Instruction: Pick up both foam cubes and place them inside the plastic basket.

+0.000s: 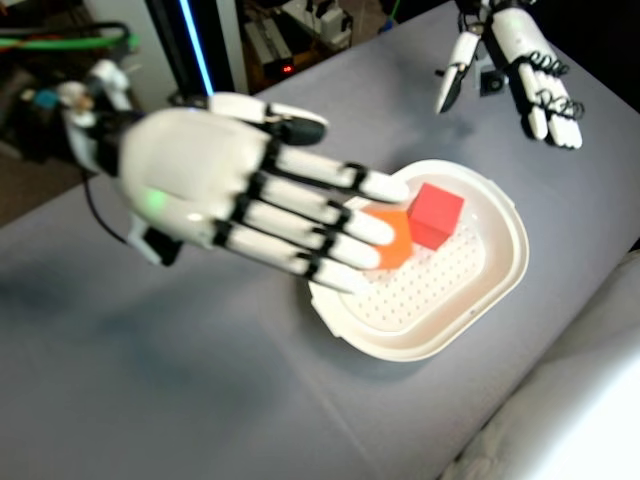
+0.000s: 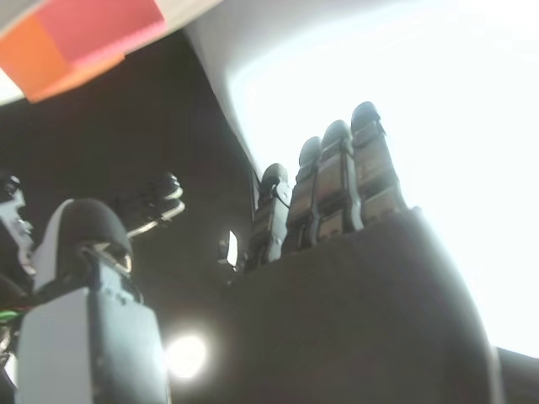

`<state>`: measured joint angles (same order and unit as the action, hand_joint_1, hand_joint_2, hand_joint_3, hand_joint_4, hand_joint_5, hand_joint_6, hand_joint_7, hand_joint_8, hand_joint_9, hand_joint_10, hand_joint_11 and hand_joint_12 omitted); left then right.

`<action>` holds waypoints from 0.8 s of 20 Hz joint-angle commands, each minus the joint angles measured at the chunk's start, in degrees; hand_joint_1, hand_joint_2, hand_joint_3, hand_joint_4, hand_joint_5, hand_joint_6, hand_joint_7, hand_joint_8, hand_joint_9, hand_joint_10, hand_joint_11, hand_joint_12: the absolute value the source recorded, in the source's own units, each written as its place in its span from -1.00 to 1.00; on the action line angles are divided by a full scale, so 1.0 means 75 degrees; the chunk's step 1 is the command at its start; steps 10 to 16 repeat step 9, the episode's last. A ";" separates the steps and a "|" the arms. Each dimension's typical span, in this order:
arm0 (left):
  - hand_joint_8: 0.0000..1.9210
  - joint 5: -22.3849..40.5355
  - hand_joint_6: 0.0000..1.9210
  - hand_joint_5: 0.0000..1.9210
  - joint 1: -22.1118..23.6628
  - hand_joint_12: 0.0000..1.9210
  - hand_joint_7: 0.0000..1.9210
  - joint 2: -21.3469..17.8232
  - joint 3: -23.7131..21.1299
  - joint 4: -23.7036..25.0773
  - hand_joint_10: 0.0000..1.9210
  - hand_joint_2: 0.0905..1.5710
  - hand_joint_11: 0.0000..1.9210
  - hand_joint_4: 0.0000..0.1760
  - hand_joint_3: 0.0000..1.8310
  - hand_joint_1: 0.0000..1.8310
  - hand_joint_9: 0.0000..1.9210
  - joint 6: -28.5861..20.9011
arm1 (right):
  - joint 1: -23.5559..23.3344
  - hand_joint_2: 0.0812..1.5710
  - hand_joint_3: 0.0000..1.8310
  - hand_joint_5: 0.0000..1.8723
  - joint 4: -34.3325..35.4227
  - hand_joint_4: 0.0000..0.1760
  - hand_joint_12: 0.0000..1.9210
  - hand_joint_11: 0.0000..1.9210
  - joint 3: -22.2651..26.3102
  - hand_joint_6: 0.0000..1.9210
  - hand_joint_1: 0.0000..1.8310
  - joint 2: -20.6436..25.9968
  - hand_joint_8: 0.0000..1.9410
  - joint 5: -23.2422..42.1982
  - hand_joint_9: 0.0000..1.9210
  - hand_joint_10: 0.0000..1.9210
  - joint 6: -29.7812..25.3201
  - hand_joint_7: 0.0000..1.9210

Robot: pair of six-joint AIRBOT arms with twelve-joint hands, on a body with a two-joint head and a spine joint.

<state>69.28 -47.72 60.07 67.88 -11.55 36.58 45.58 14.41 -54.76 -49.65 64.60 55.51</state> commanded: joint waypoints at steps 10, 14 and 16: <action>-1.00 0.3787 -1.00 -1.00 -0.0818 -0.97 -1.00 -0.0768 -0.0800 -0.0206 -1.00 0.52 -1.00 0.73 -1.00 -0.22 -1.00 0.0039 | 0.1179 0.65 -1.00 -1.00 -0.0365 -0.07 -0.64 -1.00 0.0521 -1.00 -0.54 0.0820 -1.00 0.4187 -0.99 -1.00 -0.0957 -1.00; -1.00 0.3787 -1.00 -1.00 -0.0818 -0.97 -1.00 -0.0768 -0.0800 -0.0206 -1.00 0.52 -1.00 0.73 -1.00 -0.22 -1.00 0.0039 | 0.1179 0.65 -1.00 -1.00 -0.0365 -0.07 -0.64 -1.00 0.0521 -1.00 -0.54 0.0820 -1.00 0.4187 -0.99 -1.00 -0.0957 -1.00; -1.00 0.3787 -1.00 -1.00 -0.0818 -0.97 -1.00 -0.0768 -0.0800 -0.0206 -1.00 0.52 -1.00 0.73 -1.00 -0.22 -1.00 0.0039 | 0.1179 0.65 -1.00 -1.00 -0.0365 -0.07 -0.64 -1.00 0.0521 -1.00 -0.54 0.0820 -1.00 0.4187 -0.99 -1.00 -0.0957 -1.00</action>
